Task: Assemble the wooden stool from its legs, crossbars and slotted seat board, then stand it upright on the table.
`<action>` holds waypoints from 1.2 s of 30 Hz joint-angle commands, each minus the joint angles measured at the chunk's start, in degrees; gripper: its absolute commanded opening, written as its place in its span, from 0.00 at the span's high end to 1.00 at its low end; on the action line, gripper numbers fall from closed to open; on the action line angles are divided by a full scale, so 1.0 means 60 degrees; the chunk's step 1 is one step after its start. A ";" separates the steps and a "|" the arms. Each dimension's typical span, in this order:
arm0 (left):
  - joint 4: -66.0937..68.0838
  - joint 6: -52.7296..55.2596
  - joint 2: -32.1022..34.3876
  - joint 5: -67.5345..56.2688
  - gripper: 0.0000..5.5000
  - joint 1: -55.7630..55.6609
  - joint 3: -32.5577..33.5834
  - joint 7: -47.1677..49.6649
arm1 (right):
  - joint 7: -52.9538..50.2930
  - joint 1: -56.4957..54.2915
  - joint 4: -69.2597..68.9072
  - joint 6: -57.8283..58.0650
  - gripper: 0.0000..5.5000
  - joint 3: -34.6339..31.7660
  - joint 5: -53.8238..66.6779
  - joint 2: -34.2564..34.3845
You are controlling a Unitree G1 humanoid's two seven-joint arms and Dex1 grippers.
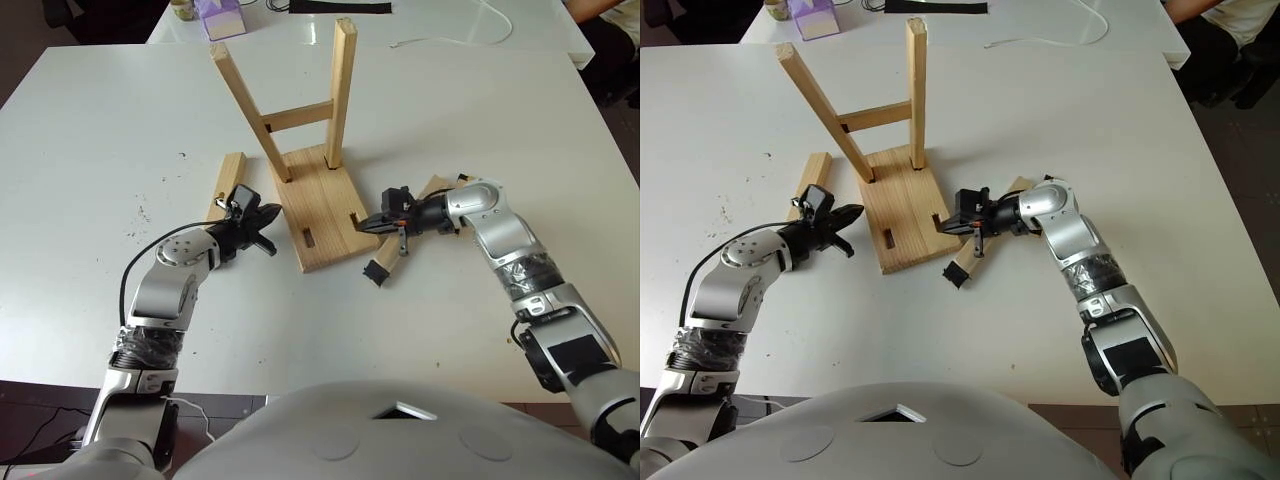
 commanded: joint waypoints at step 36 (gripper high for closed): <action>-0.4384 0.1043 -0.1171 -0.2354 1.00 0.1365 0.2616 0.1473 | -0.1661 0.1520 -0.2916 0.2518 1.00 -0.3056 0.1374 -0.2153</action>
